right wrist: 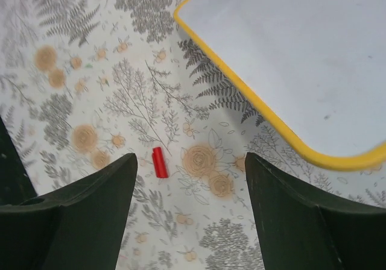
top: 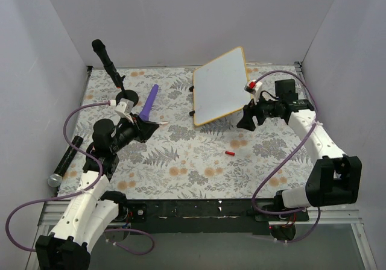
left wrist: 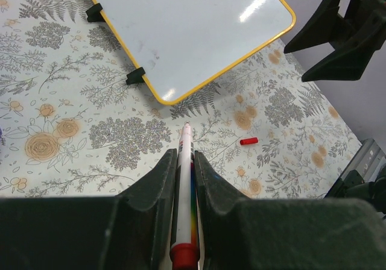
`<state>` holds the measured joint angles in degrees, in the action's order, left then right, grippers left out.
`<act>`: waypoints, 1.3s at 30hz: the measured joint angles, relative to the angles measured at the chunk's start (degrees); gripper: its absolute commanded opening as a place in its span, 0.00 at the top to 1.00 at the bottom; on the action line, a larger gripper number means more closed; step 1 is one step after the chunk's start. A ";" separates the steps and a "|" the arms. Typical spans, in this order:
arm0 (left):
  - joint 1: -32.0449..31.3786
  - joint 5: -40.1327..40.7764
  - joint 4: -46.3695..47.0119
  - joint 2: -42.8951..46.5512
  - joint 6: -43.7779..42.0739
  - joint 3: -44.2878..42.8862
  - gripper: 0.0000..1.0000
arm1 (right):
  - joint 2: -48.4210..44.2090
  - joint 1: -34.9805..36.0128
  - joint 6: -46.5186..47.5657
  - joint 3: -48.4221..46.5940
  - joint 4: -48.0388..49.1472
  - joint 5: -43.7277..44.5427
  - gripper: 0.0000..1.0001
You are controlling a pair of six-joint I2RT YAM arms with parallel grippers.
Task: Write a sentence on the whiteboard
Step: Pick up the whiteboard from the center of the board.
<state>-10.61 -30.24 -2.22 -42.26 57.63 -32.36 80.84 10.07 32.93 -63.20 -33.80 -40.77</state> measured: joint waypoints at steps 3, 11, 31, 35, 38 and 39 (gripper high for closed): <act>0.00 0.02 0.33 0.50 0.00 0.02 1.00 | -3.23 -2.84 -8.61 1.05 4.13 -3.06 0.23; 0.00 0.00 0.90 0.81 0.00 0.04 1.00 | -12.79 -2.69 -40.26 20.48 25.81 -1.16 0.20; 0.00 0.31 0.92 0.52 -0.26 0.07 1.00 | -8.00 -2.82 -50.80 17.18 36.70 6.82 0.23; 0.00 0.26 0.92 0.52 -0.31 0.07 1.00 | -9.27 -3.15 -45.57 10.64 31.15 9.29 0.22; 0.00 0.24 0.92 0.52 -0.33 0.07 1.00 | -9.25 -3.50 -42.60 6.95 28.11 11.13 0.22; 0.00 0.24 0.92 0.55 -0.35 0.07 1.00 | -8.94 -3.63 -41.83 5.79 27.12 11.67 0.22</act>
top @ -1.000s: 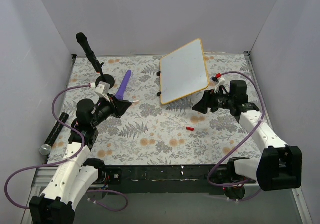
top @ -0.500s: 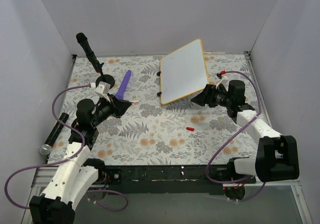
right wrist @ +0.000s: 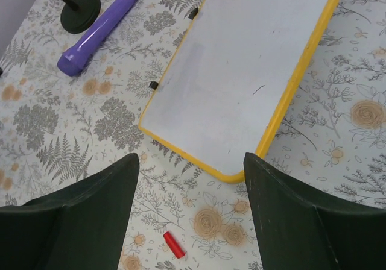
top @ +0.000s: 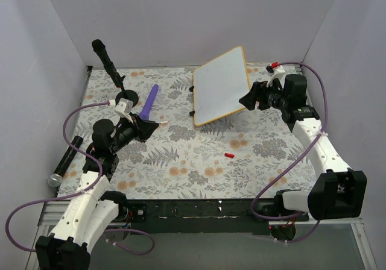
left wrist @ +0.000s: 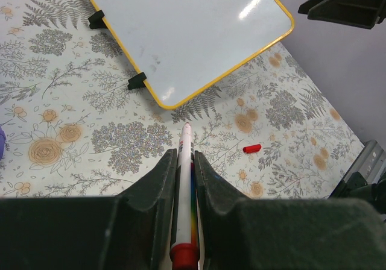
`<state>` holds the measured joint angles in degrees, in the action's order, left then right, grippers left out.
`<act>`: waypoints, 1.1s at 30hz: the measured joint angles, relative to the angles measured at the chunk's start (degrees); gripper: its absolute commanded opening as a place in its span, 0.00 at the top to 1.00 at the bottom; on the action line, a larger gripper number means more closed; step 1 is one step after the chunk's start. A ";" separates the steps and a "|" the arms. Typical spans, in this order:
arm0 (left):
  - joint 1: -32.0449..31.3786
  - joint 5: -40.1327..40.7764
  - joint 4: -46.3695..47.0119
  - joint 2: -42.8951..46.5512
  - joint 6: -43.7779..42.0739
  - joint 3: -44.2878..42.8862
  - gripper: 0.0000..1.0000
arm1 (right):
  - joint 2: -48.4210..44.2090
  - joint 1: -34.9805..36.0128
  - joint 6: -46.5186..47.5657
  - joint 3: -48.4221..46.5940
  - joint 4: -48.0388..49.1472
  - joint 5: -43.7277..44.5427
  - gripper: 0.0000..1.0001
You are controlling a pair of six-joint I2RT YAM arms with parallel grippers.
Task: Write a sentence on the whiteboard
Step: Pick up the whiteboard from the center of the board.
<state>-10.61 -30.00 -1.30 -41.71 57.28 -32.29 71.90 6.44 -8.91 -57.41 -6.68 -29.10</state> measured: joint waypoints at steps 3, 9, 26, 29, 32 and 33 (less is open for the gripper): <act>0.00 -0.02 0.00 0.09 -0.04 0.00 1.00 | 2.56 -0.28 1.22 -3.87 -2.78 1.38 0.22; 0.00 -0.07 0.00 0.22 -0.09 0.00 1.00 | 9.53 -0.87 1.88 -10.47 -5.92 3.91 0.22; 0.00 -0.66 0.04 0.07 -0.52 0.00 1.00 | 38.53 -2.29 0.09 -39.32 -13.84 0.22 0.22; 0.00 -0.70 0.04 -0.22 -0.52 0.00 1.00 | 40.79 -2.29 -0.72 -40.83 -15.04 -0.57 0.36; 0.00 -0.83 0.04 -0.61 -0.52 0.00 1.00 | 42.56 -2.29 -1.92 -42.58 -15.54 -2.27 0.46; 0.00 -0.85 0.02 -0.74 -0.52 0.00 1.00 | 42.86 -2.29 -2.51 -42.71 -15.45 -2.91 0.48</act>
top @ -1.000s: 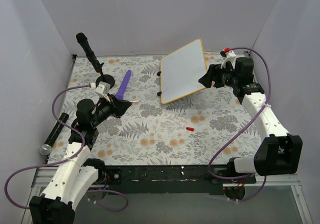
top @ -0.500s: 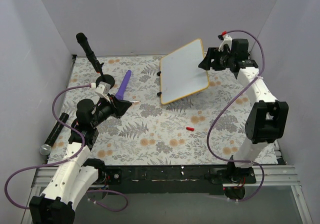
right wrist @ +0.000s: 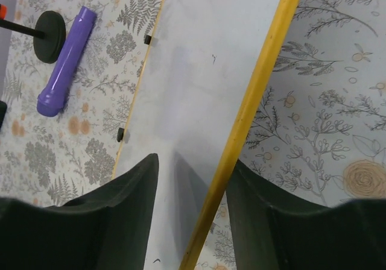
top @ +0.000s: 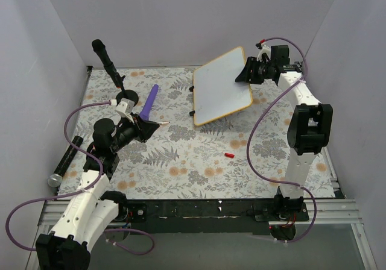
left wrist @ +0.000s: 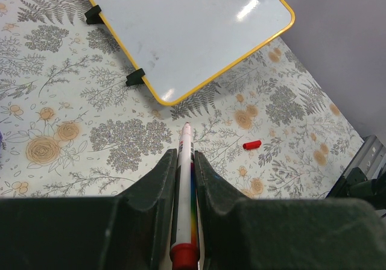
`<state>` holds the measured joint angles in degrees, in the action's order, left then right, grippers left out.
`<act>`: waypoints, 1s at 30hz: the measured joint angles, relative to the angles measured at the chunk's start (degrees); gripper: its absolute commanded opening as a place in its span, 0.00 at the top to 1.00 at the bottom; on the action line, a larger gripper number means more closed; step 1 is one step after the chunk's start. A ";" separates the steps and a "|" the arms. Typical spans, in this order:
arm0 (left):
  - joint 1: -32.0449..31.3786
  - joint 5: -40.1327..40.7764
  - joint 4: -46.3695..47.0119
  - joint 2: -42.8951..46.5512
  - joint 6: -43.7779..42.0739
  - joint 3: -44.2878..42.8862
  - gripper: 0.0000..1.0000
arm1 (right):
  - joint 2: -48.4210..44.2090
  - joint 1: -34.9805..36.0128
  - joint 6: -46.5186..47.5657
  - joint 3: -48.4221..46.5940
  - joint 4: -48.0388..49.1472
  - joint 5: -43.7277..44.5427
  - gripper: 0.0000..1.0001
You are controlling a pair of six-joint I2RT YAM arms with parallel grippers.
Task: Write a sentence on the whiteboard
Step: Pick up the whiteboard from the center of the board.
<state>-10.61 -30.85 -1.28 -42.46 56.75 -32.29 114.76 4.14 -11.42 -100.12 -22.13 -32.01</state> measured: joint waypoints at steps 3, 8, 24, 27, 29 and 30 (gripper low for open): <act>0.00 0.00 0.02 -0.13 0.00 0.00 1.00 | 0.61 0.00 -1.25 -0.04 -0.07 -1.51 0.51; 0.00 -0.02 0.02 -0.11 -0.02 0.00 1.00 | 1.25 0.00 -2.45 -0.04 -0.07 -2.54 0.55; 0.00 -0.02 0.02 -0.11 -0.20 0.00 1.00 | 1.86 -0.39 -9.46 -1.51 -0.48 -9.77 0.99; 0.00 -0.04 0.02 -0.11 -0.26 0.00 1.00 | 1.86 -0.66 -9.42 -1.81 -1.25 -10.40 0.99; 0.00 -0.04 0.02 -0.09 -0.37 0.00 1.00 | 1.77 -0.85 -9.38 -2.23 -1.51 -10.64 0.99; 0.00 -0.04 0.02 -0.07 -0.39 0.00 1.00 | 1.66 -1.03 -9.31 -2.47 -1.60 -10.71 0.99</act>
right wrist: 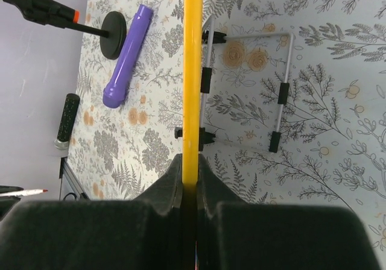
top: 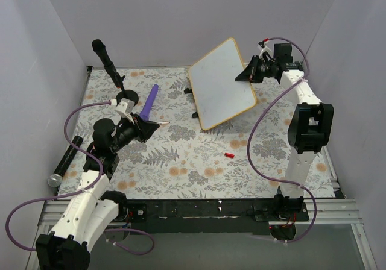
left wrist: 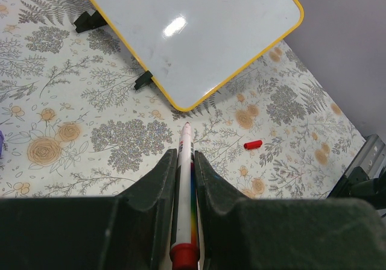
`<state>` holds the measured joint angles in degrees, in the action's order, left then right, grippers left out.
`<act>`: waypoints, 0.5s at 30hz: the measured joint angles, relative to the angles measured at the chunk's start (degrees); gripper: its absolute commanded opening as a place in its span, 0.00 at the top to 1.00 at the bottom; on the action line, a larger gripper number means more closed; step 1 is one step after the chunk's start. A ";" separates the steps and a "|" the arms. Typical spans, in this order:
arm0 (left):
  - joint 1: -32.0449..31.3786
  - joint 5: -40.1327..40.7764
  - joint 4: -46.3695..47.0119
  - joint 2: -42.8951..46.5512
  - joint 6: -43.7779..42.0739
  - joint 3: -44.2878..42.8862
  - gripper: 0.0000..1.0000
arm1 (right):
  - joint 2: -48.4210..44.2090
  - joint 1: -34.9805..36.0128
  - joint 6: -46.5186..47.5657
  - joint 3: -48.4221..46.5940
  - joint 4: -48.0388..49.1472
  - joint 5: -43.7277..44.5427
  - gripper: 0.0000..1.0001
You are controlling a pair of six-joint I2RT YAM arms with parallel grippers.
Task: Write a sentence on the whiteboard
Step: Pick up the whiteboard from the center of the board, then move the whiteboard to the corner of the board.
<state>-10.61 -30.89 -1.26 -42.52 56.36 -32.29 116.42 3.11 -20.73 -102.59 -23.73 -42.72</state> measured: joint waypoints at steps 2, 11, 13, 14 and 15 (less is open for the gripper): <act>0.00 0.00 0.00 0.07 -0.02 0.00 1.00 | -0.57 -0.48 0.20 -0.17 0.00 -0.13 0.99; 0.00 -0.26 0.09 1.40 0.00 0.02 1.00 | -7.85 -2.27 4.57 -0.15 -0.22 0.52 0.99; 0.00 -0.46 0.46 1.44 0.00 0.07 1.00 | -9.66 -2.36 5.03 -0.15 -0.22 0.37 0.99; 0.00 -0.59 0.50 1.49 -0.02 0.07 1.00 | -10.58 -2.34 5.51 -0.15 -0.28 0.09 0.99; 0.00 -0.72 0.61 1.51 0.00 0.11 1.00 | -11.41 -2.34 6.08 -0.15 -0.42 -0.20 0.99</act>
<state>-10.61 -31.62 -0.64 -41.01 56.36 -32.18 105.01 0.78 -14.66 -102.74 -24.14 -42.92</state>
